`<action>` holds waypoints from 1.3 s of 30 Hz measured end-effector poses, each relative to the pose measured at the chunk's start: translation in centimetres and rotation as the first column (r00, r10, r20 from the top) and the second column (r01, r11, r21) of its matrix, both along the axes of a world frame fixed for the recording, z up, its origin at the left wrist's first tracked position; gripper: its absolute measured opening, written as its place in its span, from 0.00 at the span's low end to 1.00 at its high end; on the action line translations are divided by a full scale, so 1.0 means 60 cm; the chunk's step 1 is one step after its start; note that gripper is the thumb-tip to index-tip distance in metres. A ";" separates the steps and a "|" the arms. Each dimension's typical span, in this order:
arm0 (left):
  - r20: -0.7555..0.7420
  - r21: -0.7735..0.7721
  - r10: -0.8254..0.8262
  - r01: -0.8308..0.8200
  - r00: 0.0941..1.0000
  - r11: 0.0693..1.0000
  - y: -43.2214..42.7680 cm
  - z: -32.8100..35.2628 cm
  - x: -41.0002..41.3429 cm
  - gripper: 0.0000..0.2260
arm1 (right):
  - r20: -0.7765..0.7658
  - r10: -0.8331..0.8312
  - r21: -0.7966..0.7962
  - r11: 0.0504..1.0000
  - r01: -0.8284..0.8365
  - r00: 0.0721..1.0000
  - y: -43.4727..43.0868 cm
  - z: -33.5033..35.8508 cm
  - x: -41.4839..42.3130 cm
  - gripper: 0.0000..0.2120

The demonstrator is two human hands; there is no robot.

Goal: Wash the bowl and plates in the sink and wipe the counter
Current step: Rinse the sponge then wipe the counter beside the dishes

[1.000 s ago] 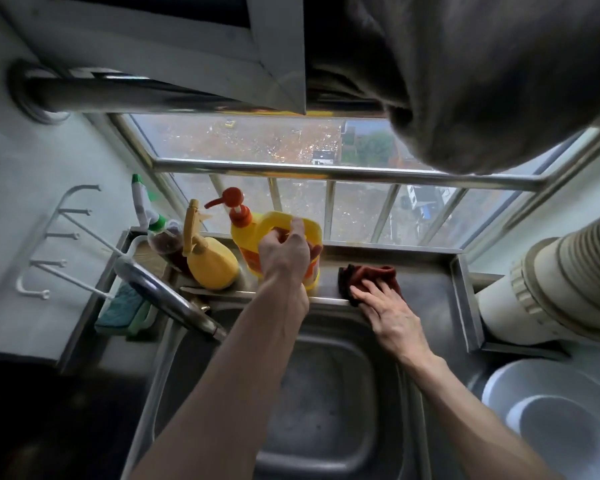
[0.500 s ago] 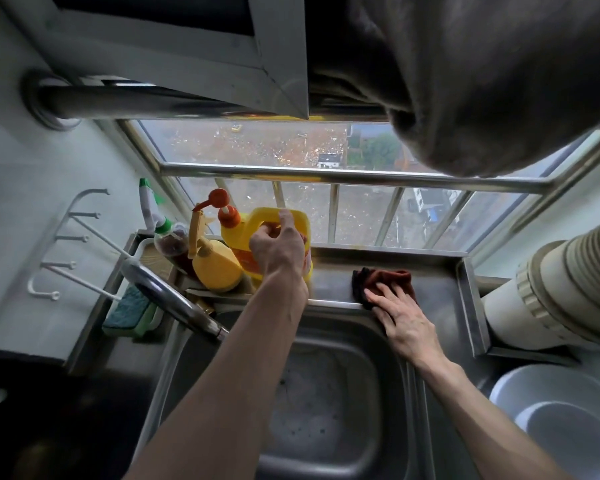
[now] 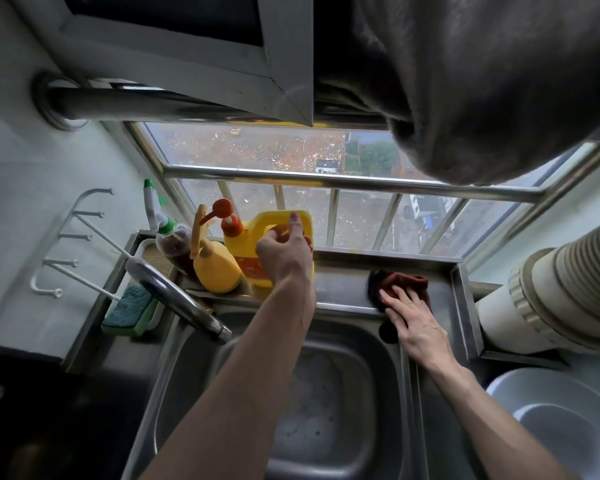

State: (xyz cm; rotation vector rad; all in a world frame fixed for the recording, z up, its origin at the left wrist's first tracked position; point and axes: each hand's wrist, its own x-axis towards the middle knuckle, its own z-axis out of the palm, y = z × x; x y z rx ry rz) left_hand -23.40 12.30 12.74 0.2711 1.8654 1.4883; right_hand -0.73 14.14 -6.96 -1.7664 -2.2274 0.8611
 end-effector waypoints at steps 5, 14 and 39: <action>-0.138 0.103 0.089 -0.075 0.986 0.992 -0.059 -0.036 0.050 0.09 | 0.029 -0.066 -0.031 0.997 0.067 0.997 0.007 -0.012 0.023 0.22; -0.043 -0.075 0.088 -0.091 0.995 0.993 -0.138 -0.177 -0.030 0.41 | 0.020 -0.069 -0.050 0.996 0.070 0.997 0.012 -0.025 0.026 0.22; -0.143 -0.129 -0.152 0.133 0.978 0.983 -0.069 -0.229 -0.078 0.26 | 0.083 -0.127 0.001 0.992 0.127 0.989 0.016 0.013 -0.001 0.20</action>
